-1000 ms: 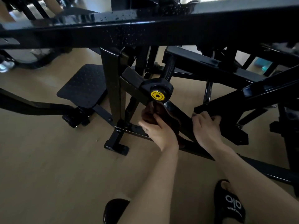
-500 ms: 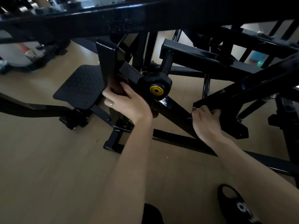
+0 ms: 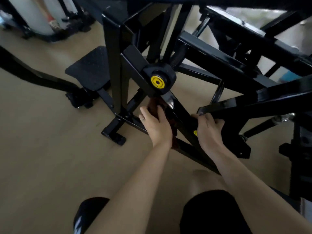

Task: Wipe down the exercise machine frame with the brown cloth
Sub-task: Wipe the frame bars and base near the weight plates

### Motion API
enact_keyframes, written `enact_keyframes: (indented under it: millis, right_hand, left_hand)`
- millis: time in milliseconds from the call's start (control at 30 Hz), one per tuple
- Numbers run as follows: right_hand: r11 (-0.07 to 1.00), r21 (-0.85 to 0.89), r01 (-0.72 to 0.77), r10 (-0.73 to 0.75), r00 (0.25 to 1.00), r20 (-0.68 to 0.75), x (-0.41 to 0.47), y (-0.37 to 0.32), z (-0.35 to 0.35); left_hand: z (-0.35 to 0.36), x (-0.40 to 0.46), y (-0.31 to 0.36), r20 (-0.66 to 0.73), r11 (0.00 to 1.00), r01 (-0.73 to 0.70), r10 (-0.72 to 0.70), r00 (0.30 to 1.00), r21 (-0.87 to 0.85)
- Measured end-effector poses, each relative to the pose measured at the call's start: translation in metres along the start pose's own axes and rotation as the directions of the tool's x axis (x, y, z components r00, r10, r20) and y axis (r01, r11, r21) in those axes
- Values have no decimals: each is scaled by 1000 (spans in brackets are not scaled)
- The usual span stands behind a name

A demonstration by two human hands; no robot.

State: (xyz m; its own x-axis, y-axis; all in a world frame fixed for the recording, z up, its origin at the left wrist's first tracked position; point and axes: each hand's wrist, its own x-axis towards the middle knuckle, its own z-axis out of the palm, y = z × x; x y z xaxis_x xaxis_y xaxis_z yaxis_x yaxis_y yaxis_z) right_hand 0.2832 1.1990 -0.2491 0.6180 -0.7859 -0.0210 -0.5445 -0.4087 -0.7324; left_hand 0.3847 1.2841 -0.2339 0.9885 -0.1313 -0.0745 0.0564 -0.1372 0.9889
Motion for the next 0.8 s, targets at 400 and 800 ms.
enact_keyframes:
  millis: [400, 800]
  right_hand:
    - [953, 279, -116, 164, 974, -154, -4, 3, 11]
    - [985, 168, 48, 19, 925, -380, 2, 16, 34]
  left_hand:
    - [15, 20, 7, -263, 979, -202, 199, 944, 17]
    - [54, -13, -71, -247, 975, -212, 188, 951, -72]
